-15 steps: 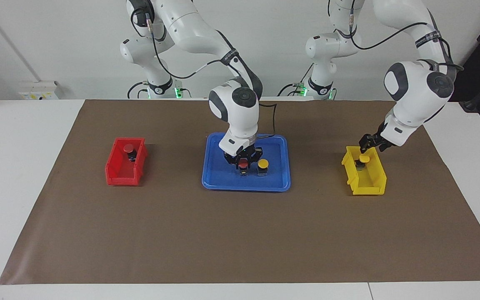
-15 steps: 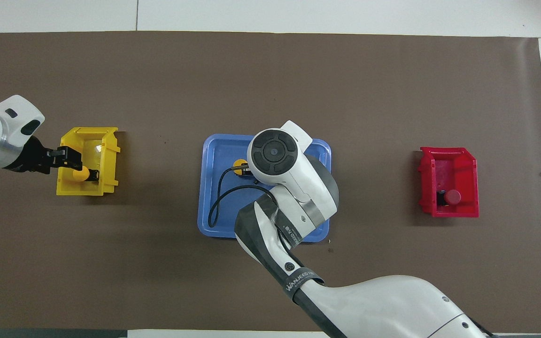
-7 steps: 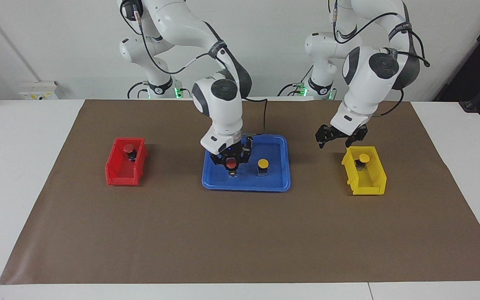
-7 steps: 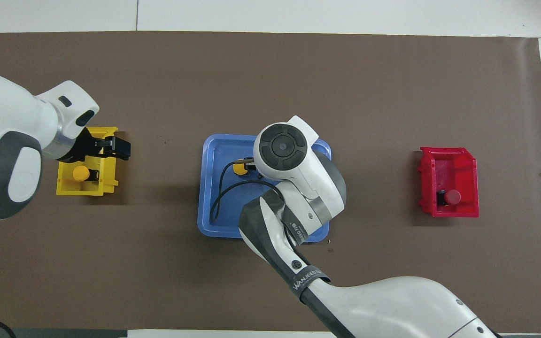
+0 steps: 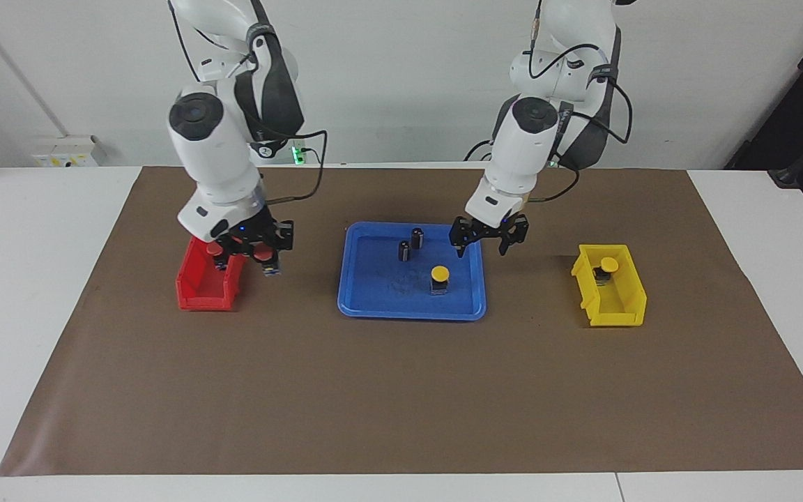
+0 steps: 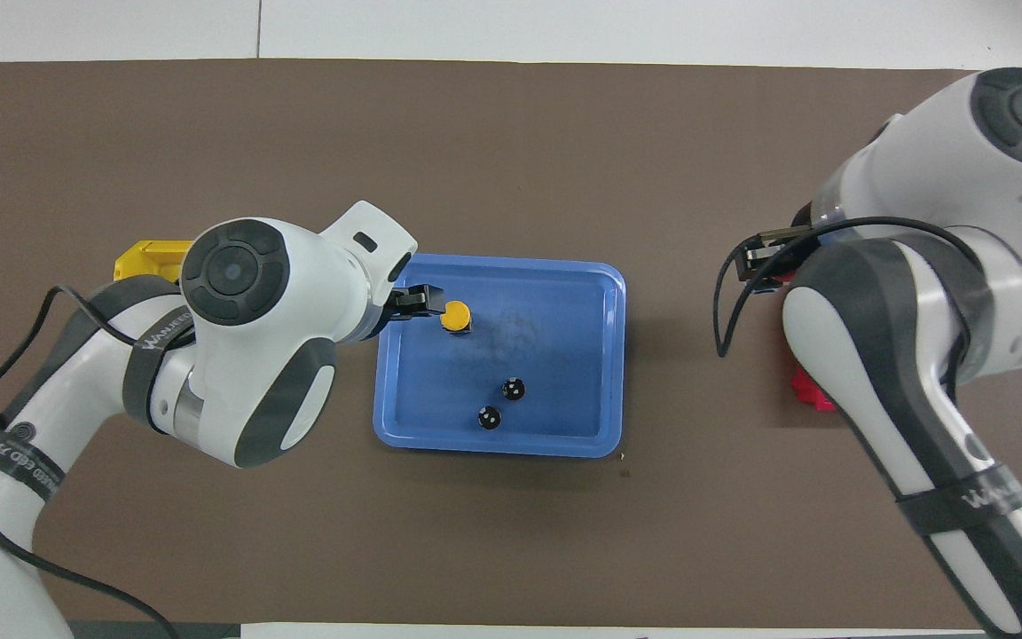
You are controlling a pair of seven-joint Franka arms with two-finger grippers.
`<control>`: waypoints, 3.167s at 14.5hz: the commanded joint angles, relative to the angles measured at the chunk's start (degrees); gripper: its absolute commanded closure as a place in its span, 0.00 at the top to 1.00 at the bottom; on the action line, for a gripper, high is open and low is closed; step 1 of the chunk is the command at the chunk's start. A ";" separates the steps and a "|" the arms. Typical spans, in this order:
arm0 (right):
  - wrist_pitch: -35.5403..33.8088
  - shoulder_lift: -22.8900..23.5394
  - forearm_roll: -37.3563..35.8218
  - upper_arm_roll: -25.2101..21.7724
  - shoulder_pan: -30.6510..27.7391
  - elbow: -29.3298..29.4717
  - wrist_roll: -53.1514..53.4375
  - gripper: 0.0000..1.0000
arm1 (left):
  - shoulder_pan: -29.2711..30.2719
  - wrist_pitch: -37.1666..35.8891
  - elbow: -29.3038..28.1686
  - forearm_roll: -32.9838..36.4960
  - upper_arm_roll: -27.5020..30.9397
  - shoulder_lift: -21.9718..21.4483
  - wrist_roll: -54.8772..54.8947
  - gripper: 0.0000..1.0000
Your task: Sort red and yellow buttons by color
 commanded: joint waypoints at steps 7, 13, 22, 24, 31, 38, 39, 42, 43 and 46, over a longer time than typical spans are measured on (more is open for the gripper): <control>19.19 -5.98 0.14 0.89 -10.65 -19.32 -14.51 0.15 | -5.09 4.60 5.77 2.73 1.14 10.89 -8.46 0.85; 21.31 -5.02 0.06 0.80 -12.85 -21.79 -14.68 0.15 | -5.01 -1.11 10.43 4.40 1.49 11.86 -9.26 0.64; 28.61 -3.43 0.06 0.89 -12.85 -26.28 -14.60 0.15 | -5.36 -2.61 9.47 4.76 1.40 11.77 -10.14 0.26; 28.79 -3.43 0.06 0.89 -12.85 -26.63 -14.51 0.17 | -5.36 -2.52 9.38 4.76 1.40 11.77 -10.14 0.16; 29.93 -3.61 0.06 0.89 -12.59 -27.42 -14.16 0.24 | -4.83 -9.62 12.18 4.67 1.49 9.32 -9.96 0.02; 28.79 -3.43 0.06 0.89 -12.41 -26.64 -14.60 0.47 | 9.81 -20.27 19.22 4.32 1.58 5.80 0.57 0.02; 28.53 -3.43 0.06 0.89 -12.41 -26.11 -14.60 0.49 | 12.46 -20.54 20.01 4.32 1.58 5.80 3.19 0.02; 23.10 -2.38 0.06 0.89 -12.32 -21.82 -14.68 0.49 | 19.66 -17.56 19.23 4.15 1.58 5.97 11.98 0.02; 21.34 -2.29 -0.03 0.89 -12.32 -20.23 -14.68 0.50 | 22.04 -17.64 19.22 4.15 1.58 6.06 16.71 0.02; 17.82 -2.38 -0.03 0.89 -12.23 -17.42 -14.68 0.52 | 25.66 -17.20 18.26 4.67 1.75 5.97 27.09 0.02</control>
